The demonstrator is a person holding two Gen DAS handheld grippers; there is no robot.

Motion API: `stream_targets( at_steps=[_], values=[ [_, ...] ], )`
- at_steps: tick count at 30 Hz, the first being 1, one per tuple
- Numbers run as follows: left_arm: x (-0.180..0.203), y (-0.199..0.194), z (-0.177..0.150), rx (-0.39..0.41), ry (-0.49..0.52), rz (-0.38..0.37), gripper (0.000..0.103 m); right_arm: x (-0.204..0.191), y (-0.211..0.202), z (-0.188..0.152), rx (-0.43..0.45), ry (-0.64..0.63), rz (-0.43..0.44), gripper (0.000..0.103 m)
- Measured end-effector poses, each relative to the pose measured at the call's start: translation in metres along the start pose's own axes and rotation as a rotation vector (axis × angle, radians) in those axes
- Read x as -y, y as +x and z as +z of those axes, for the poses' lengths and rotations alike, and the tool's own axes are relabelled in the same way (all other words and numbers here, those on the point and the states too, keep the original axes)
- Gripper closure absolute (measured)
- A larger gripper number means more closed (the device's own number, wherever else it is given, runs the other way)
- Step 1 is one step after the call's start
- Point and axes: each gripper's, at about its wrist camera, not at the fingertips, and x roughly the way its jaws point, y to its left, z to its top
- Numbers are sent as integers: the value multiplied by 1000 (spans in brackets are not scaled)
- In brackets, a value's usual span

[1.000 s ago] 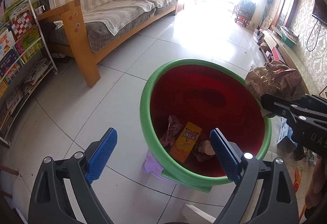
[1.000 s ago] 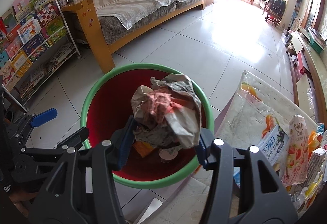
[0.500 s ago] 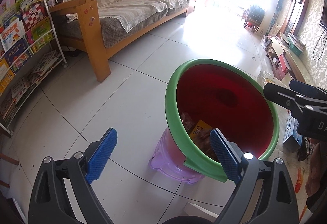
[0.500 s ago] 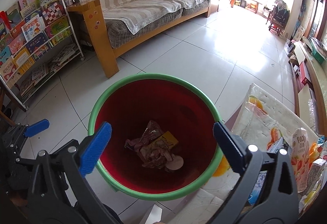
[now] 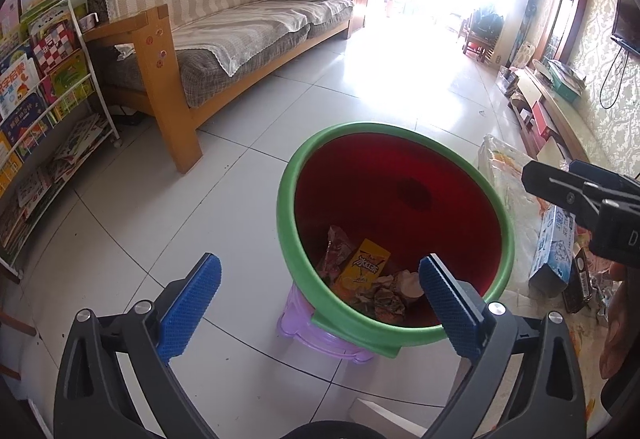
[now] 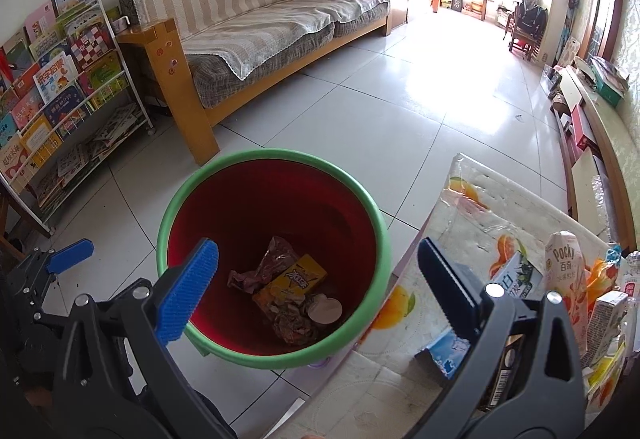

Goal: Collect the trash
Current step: 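Grasp the blue-white toothpaste box with the left tool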

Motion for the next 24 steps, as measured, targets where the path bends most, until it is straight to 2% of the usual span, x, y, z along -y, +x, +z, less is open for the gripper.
stream_targets(
  at_steps=[3,7,14,17,24],
  values=[
    [23,-4,3,7,34,-30,8,22,-17,-12,18,24,-25,5],
    [64,-5,-1,5,103,-86,8,64,-40,-34,15,66,-109,5],
    [162,4,-7,-50,263,-235,8,152,-80,-88,-39,155,-237,5],
    [204,15,-8,-86,320,-260,8,188,-93,-110,-52,209,-277,5],
    [275,38,0,-141,423,-260,8,258,-114,-151,-64,333,-357,5]
  ],
)
